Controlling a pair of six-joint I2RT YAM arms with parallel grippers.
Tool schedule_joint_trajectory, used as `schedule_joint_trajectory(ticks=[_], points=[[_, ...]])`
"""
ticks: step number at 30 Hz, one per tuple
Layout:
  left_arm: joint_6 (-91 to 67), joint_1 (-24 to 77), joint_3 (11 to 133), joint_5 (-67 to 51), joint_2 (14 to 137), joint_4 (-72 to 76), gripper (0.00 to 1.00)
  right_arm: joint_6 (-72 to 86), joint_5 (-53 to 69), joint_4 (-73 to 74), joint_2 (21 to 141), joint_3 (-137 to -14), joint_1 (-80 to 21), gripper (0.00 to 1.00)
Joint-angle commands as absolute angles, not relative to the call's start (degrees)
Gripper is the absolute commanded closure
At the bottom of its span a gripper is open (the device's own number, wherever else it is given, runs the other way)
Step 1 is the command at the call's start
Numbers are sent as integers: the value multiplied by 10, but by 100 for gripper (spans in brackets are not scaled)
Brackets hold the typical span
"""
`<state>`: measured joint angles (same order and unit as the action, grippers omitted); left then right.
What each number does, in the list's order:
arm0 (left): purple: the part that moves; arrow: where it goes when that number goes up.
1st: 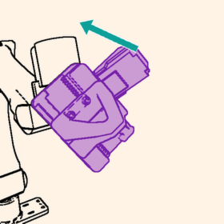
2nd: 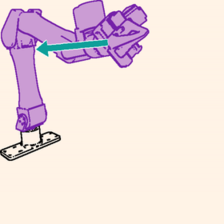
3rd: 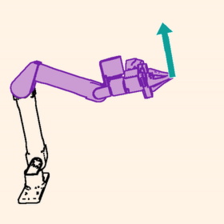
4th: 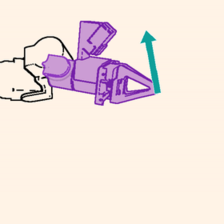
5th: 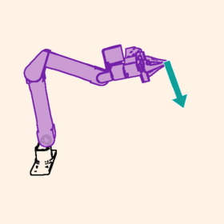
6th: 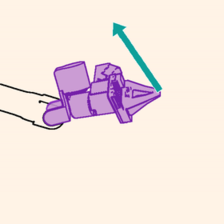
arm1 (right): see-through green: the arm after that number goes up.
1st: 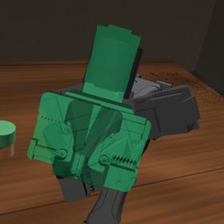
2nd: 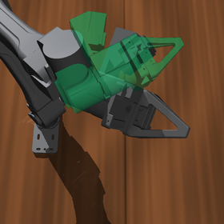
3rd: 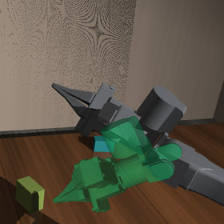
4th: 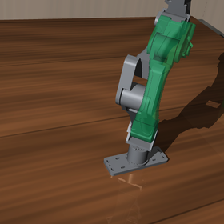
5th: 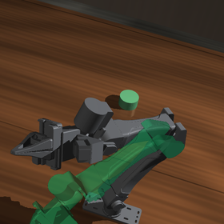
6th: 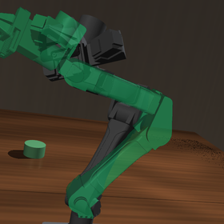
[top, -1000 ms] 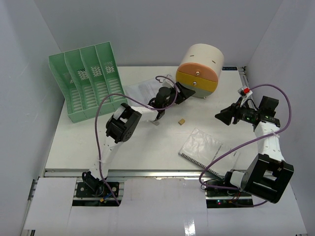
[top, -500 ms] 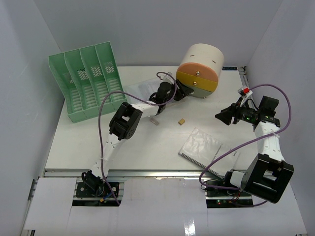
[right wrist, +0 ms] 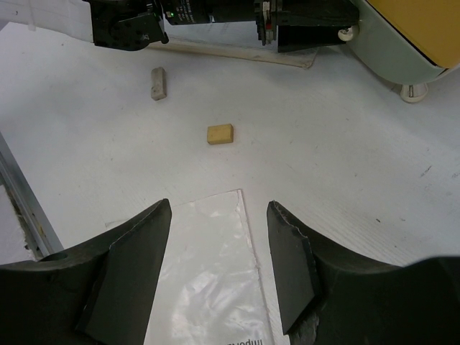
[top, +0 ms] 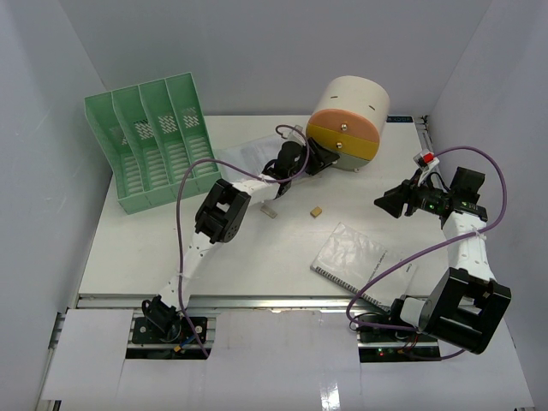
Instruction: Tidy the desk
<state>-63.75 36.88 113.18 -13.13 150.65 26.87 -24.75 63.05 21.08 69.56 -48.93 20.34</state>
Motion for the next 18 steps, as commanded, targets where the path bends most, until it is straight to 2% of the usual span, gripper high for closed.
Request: schedule_joint_trajectory(ticks=[1, 3, 10, 14, 18], points=[[-645, 371, 1169, -133, 1514, 253, 41, -260, 636, 213, 689, -492, 202, 37], [-648, 371, 1172, -130, 1517, 252, 43, -261, 636, 214, 687, -492, 202, 37], [-650, 371, 1166, -138, 1515, 262, 65, -263, 634, 214, 686, -490, 202, 37], [-637, 371, 1099, -150, 1478, 298, 79, -265, 631, 214, 685, -489, 202, 37], [-615, 374, 988, -171, 1406, 348, 88, -266, 629, 214, 683, -487, 202, 37]])
